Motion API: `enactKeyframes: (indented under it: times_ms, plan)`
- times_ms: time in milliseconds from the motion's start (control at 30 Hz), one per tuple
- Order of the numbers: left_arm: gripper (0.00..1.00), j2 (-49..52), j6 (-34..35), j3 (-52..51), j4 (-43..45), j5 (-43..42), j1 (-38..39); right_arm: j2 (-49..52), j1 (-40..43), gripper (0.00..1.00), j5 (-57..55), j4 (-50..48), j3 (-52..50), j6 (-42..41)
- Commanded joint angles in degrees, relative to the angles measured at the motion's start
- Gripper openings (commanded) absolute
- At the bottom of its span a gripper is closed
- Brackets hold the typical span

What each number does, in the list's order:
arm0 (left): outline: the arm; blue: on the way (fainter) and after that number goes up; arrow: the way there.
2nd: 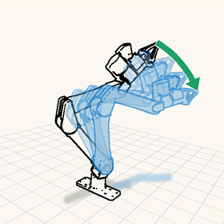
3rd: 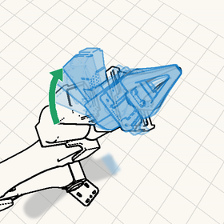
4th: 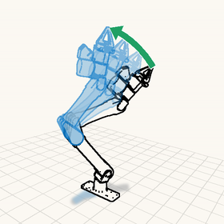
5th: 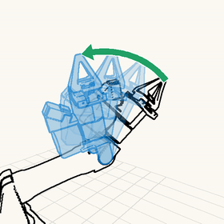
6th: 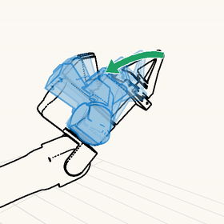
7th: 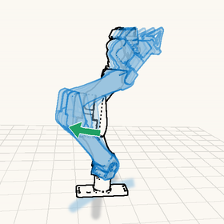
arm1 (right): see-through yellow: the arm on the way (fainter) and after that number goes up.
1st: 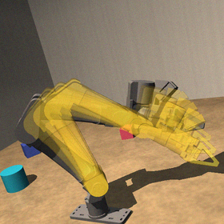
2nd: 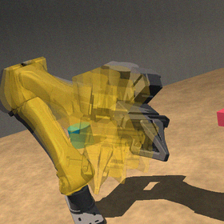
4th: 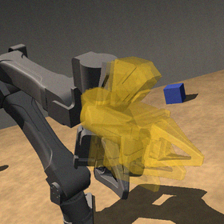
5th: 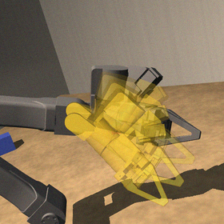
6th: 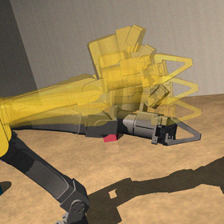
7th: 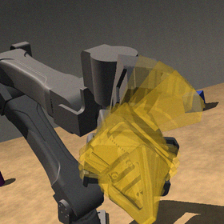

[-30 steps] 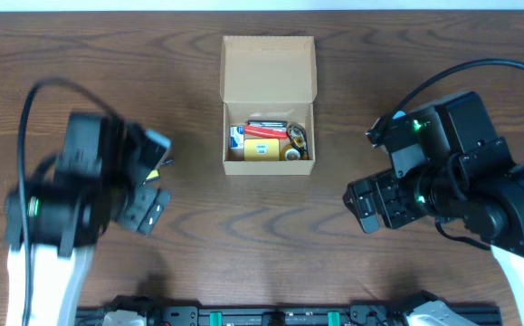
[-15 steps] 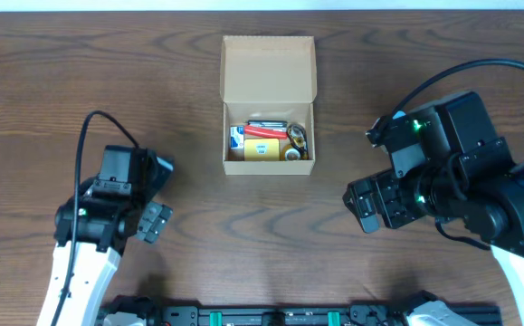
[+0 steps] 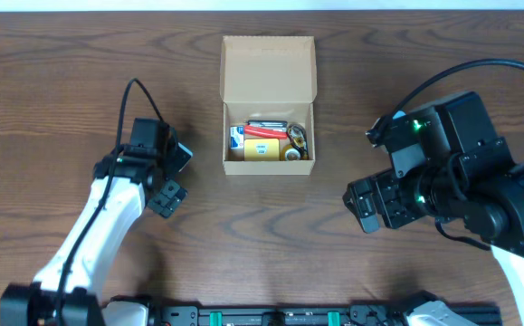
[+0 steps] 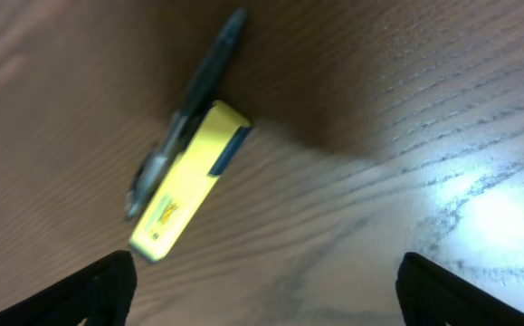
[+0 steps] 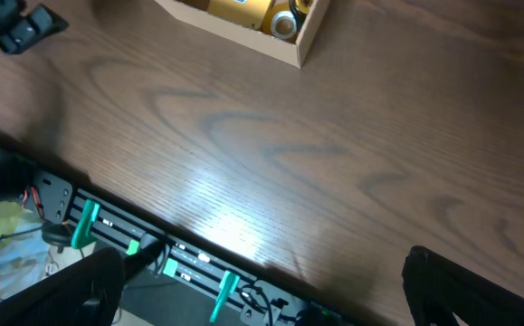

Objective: Pack container
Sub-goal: 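Raise the left gripper and move it left over the yellow highlighter, then lower the left gripper onto the yellow highlighter and grasp it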

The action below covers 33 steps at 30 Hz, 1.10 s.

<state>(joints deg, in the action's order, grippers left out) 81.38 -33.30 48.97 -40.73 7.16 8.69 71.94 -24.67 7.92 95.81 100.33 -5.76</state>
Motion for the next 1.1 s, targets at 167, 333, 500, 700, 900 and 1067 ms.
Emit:
enactKeyframes:
  times_ms: [167,333,500,700,900,1067]
  plan:
    - [0.88,6.3,-1.7,-0.5,2.5,-2.3,-3.4,0.0,0.3,0.99,-0.2,0.0,0.1,0.7]
    - [0.87,6.5,-3.3,-0.5,4.2,-3.4,-7.2,0.0,0.3,0.99,-0.2,0.0,0.1,0.7]
    - [0.87,6.5,-6.3,-0.5,4.2,-7.1,-11.6,0.0,0.3,0.99,-0.2,0.0,0.1,0.7]
    - [0.86,6.5,-9.1,-0.5,4.8,-8.6,-14.8,0.0,0.3,0.99,-0.2,0.0,0.1,0.7]
    - [0.86,8.6,-9.2,-0.5,5.7,-11.6,-15.9,0.0,0.3,0.99,-0.2,0.0,0.1,0.7]
    - [0.85,9.9,-9.1,-0.5,6.4,-11.8,-15.8,0.0,0.3,0.99,-0.2,0.0,0.1,0.7]
